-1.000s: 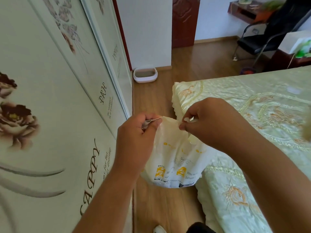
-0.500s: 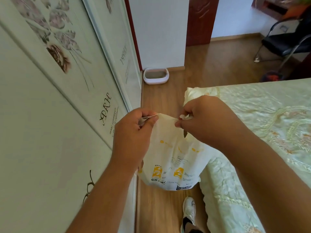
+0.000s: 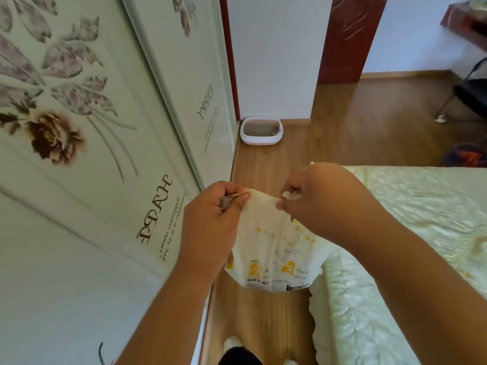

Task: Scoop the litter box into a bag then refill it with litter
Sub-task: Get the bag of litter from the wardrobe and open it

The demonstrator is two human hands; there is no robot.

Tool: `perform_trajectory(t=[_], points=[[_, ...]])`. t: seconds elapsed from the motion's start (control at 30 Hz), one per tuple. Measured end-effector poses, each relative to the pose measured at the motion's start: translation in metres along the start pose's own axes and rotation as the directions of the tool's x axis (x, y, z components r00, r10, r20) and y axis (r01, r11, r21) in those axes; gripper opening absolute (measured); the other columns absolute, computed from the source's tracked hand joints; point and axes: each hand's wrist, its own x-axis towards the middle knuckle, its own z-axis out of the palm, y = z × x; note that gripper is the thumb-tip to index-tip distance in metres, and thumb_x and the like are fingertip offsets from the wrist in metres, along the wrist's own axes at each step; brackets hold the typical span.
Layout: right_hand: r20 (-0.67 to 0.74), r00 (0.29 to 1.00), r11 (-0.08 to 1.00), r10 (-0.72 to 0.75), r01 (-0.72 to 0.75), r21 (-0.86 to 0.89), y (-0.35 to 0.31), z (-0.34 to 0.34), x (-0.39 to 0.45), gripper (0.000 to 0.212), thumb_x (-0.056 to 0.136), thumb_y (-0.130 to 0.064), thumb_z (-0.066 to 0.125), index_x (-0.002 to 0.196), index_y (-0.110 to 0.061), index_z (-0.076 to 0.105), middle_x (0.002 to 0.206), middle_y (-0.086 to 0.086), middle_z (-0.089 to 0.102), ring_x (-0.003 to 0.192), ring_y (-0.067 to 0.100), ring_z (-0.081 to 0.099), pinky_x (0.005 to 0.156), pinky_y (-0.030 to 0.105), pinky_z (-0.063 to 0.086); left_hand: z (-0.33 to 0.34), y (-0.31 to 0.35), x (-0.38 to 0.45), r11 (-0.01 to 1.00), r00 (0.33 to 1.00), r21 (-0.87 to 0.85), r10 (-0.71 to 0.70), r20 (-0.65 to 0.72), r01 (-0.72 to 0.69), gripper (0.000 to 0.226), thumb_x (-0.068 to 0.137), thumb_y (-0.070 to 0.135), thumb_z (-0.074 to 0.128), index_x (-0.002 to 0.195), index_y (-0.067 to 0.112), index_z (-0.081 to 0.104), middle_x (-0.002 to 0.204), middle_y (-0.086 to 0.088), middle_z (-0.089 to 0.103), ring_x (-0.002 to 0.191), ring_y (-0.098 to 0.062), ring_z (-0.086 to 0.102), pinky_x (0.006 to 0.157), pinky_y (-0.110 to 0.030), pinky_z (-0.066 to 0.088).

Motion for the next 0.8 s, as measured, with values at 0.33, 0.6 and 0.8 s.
perform_trajectory(t=[0.33, 0.6, 0.8], points=[[-0.061, 0.995, 0.997, 0.076, -0.077, -0.009, 0.025, -0.024, 0.138, 0.014, 0.091, -0.038, 0.069, 0.086, -0.025, 0.072, 0.076, -0.008, 0.066, 0.069, 0.008, 0.061, 0.059, 0.023, 0.047, 0.046, -0.022, 0.148, 0.998, 0.997, -0.045, 0.034, 0.067, -0.031, 0.01, 0.095, 0.028, 0.072, 0.091, 0.036, 0.071, 0.082, 0.02, 0.069, 0.082, 0.002, 0.064, 0.066, -0.01, 0.047], [-0.114, 0.977, 0.983, 0.178, -0.171, 0.068, 0.028, -0.039, 0.245, 0.012, 0.089, -0.037, 0.071, 0.089, -0.026, 0.075, 0.077, -0.008, 0.069, 0.066, 0.007, 0.063, 0.054, 0.019, 0.044, 0.067, -0.044, 0.28, 0.995, 0.979, -0.032, 0.097, 0.177, -0.092, 0.008, 0.095, 0.031, 0.072, 0.091, 0.038, 0.07, 0.084, 0.021, 0.07, 0.086, 0.005, 0.064, 0.07, -0.009, 0.049], [-0.108, 0.972, 0.975, 0.209, -0.199, 0.102, 0.041, -0.047, 0.31, 0.014, 0.091, -0.038, 0.069, 0.093, -0.026, 0.075, 0.077, -0.008, 0.07, 0.064, 0.005, 0.063, 0.054, 0.019, 0.043, 0.087, -0.05, 0.352, 0.987, 0.965, 0.017, 0.155, 0.213, -0.162, 0.016, 0.095, 0.03, 0.072, 0.088, 0.043, 0.065, 0.082, 0.025, 0.067, 0.086, 0.011, 0.062, 0.072, -0.005, 0.046]])
